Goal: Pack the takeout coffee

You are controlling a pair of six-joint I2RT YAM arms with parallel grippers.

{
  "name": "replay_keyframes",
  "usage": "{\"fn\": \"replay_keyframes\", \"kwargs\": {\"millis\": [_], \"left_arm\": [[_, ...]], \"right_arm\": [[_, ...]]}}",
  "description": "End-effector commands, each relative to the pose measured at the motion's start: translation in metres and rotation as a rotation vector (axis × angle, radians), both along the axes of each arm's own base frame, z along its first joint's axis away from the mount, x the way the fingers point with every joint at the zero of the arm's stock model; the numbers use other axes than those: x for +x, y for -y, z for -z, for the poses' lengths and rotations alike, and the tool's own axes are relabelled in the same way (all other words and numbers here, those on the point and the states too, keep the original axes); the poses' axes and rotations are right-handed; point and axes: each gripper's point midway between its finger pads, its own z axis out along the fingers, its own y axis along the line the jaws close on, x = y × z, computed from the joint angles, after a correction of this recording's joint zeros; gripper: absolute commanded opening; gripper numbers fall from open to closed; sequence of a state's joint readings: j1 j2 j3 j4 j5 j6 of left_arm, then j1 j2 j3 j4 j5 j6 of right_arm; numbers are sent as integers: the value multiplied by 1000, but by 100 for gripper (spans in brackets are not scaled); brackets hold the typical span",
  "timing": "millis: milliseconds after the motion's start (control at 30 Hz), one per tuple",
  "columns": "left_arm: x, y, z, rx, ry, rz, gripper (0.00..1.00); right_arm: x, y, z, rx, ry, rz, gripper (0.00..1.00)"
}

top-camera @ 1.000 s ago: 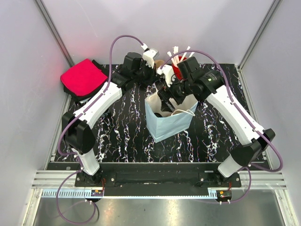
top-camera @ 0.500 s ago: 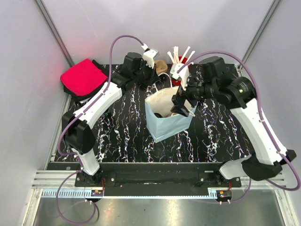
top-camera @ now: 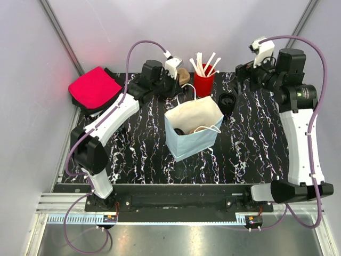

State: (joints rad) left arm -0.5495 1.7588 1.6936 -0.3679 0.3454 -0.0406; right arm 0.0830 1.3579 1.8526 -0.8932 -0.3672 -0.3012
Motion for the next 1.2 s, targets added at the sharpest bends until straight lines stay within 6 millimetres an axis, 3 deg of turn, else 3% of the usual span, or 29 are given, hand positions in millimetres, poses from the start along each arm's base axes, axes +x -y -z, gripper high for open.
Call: {"fn": "replay_keyframes", "kwargs": {"millis": [0, 133, 300, 433, 500, 567, 600, 633, 733, 767, 800, 833, 867, 900, 933, 1000, 1033, 1067, 1100, 1133, 1167], "left_arm": [[-9, 13, -30, -30, 85, 76, 0], [-16, 25, -29, -14, 101, 135, 0], [-15, 38, -26, 8, 99, 163, 0], [-10, 46, -27, 20, 104, 161, 0], [-7, 49, -28, 22, 106, 156, 0], [-6, 57, -27, 30, 110, 160, 0], [-4, 58, -27, 34, 115, 155, 0], [-6, 63, -27, 39, 118, 162, 0], [-1, 69, -30, 46, 129, 152, 0], [2, 70, -34, 46, 135, 149, 0], [5, 70, -35, 49, 136, 137, 0], [5, 70, -36, 53, 137, 133, 0], [7, 69, -37, 53, 142, 126, 0], [8, 68, -39, 58, 149, 113, 0], [8, 65, -40, 62, 151, 106, 1], [8, 60, -42, 75, 159, 90, 25], [5, 55, -45, 81, 169, 84, 37], [4, 51, -46, 90, 175, 74, 47], [4, 48, -48, 99, 187, 68, 66], [0, 41, -54, 106, 202, 59, 72], [0, 36, -56, 120, 214, 41, 76]], "right_arm": [[41, 39, 10, 76, -1, 154, 100], [59, 63, 31, 116, -63, 212, 97], [78, 74, 57, 138, -116, 242, 92], [103, 78, 63, 153, -107, 259, 84], [120, 77, 69, 179, -118, 253, 79], [137, 74, 69, 217, -108, 247, 68], [149, 74, 83, 233, -135, 244, 64], [159, 72, 77, 249, -111, 227, 57], [186, 63, 87, 303, -137, 183, 51], [198, 61, 106, 328, -179, 178, 48], [205, 59, 97, 343, -162, 166, 47], [210, 55, 101, 359, -177, 146, 47], [220, 53, 118, 364, -208, 144, 47], [226, 51, 110, 361, -187, 134, 48], [231, 45, 114, 346, -185, 121, 49], [246, 37, 123, 324, -179, 116, 54], [255, 35, 138, 321, -197, 115, 55], [261, 32, 128, 318, -166, 105, 56], [266, 29, 130, 320, -163, 104, 56], [274, 25, 145, 326, -183, 102, 56], [279, 23, 132, 329, -143, 90, 56]]}}
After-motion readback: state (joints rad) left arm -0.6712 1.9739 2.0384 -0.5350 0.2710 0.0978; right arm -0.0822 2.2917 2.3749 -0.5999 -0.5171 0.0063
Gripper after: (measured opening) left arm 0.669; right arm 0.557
